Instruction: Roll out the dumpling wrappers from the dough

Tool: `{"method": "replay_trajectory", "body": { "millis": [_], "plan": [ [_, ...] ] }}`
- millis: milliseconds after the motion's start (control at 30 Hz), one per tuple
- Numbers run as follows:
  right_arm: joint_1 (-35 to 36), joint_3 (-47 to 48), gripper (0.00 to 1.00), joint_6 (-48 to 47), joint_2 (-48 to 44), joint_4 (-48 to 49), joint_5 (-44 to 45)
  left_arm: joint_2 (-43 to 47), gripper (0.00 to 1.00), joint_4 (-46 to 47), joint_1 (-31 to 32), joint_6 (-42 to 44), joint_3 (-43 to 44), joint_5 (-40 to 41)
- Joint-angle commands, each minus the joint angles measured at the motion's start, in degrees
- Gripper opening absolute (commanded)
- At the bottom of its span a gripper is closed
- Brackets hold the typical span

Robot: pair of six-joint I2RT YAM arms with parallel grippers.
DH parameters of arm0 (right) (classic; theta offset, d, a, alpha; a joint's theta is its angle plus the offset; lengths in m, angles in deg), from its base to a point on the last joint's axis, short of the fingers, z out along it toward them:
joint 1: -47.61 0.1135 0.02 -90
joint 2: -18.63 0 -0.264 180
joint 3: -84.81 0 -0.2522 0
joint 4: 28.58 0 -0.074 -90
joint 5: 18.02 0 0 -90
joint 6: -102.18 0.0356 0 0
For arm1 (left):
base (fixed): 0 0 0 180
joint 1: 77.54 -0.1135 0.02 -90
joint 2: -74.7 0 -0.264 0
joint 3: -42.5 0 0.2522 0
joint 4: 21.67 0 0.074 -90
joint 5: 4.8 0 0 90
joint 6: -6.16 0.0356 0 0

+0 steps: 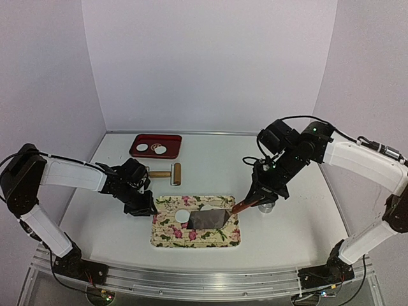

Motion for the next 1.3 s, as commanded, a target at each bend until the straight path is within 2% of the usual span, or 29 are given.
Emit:
{"method": "replay_trajectory", "body": {
  "millis": [0,400,633,833,1267],
  "plan": [
    [0.17,-2.80,0.00,1.84,-2.25,0.14,0.90,-1.57,0.22,-1.04,0.21,1.98,2.03,1.80],
    [0.21,-4.15,0.00,5.72,-6.57,-0.29,1.51,-2.48,0.14,-1.59,0.21,3.70,1.90,3.49],
    [0.18,-5.05,0.00,5.19,-4.40,-0.19,1.53,-2.16,0.09,-1.01,0.22,5.63,1.52,3.25],
    [0.18,-6.16,0.00,5.06,-2.50,0.03,1.56,-1.82,0.01,-0.54,0.19,6.24,0.81,3.09],
    [0.14,-9.58,0.00,6.27,0.13,1.26,3.34,-2.33,0.00,-0.28,0.21,7.36,1.22,2.78]
  ]
}}
